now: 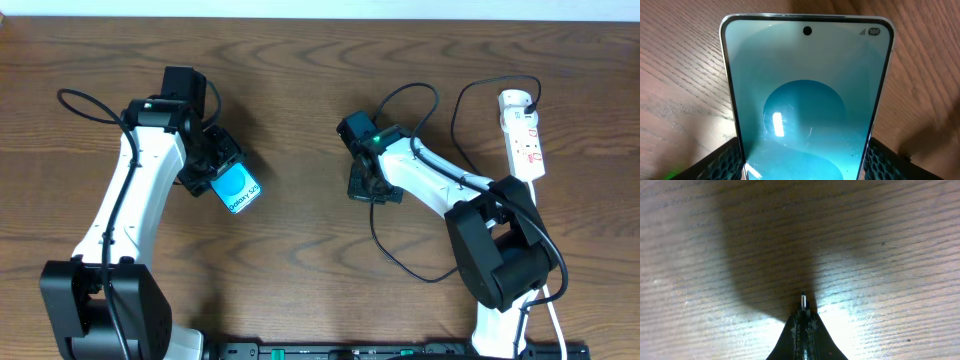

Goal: Plug charger to phone and switch on socket
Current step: 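Lower the right gripper and grasp the cable's connector end, then lift the cable connector with the right gripper toward the phone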

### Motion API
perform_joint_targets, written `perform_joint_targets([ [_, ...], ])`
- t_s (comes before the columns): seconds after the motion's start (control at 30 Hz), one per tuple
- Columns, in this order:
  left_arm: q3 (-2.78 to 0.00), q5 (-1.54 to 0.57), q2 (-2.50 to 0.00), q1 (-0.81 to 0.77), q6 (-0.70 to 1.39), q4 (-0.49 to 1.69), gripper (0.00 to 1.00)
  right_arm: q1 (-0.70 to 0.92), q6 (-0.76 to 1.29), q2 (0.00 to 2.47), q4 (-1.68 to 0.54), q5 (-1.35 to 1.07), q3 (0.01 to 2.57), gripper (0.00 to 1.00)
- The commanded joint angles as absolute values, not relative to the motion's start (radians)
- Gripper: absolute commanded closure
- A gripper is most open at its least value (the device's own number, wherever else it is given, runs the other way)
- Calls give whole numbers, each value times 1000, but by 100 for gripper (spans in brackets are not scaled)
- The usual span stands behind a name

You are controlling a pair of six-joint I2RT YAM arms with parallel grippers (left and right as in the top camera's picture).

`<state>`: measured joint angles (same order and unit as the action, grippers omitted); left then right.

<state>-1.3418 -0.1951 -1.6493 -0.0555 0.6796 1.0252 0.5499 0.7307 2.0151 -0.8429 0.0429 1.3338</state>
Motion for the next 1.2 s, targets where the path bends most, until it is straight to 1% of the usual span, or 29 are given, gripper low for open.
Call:
perform_joint_targets([
  [0.0, -1345, -182, -1648, -59, 669, 1032, 93, 533, 633, 2019, -851, -55, 1364, 99],
  [0.2, -1345, -182, -1648, -59, 662, 1032, 93, 501, 533, 2003, -919, -94, 1457, 99],
  [0.23, -1345, -181, -1648, -59, 661, 1032, 93, 490, 485, 1992, -945, -120, 1496, 99],
  [0.4, -1345, -182, -1648, -59, 653, 1032, 93, 455, 257, 1950, -1000, -334, 1605, 99],
  [0.53, -1345, -182, -1648, -59, 639, 1032, 93, 417, 38, 1913, -1045, -590, 1650, 99],
  [0.73, -1345, -182, -1648, -59, 640, 1032, 93, 370, -244, 1887, -1157, -907, 1671, 99],
  [0.83, -1345, -184, -1648, -59, 640, 1032, 92, 348, -334, 1885, -1206, -1043, 1671, 99],
  [0.9, -1345, -203, -1648, -58, 639, 1031, 93, 338, -441, 1885, -1249, -1173, 1671, 99],
  [1.0, -1345, -250, -1648, -57, 611, 1018, 93, 338, -530, 1885, -1272, -1265, 1671, 99],
  [1.17, -1345, -429, -1648, -57, 509, 966, 93, 342, -547, 1885, -1274, -1373, 1671, 98],
])
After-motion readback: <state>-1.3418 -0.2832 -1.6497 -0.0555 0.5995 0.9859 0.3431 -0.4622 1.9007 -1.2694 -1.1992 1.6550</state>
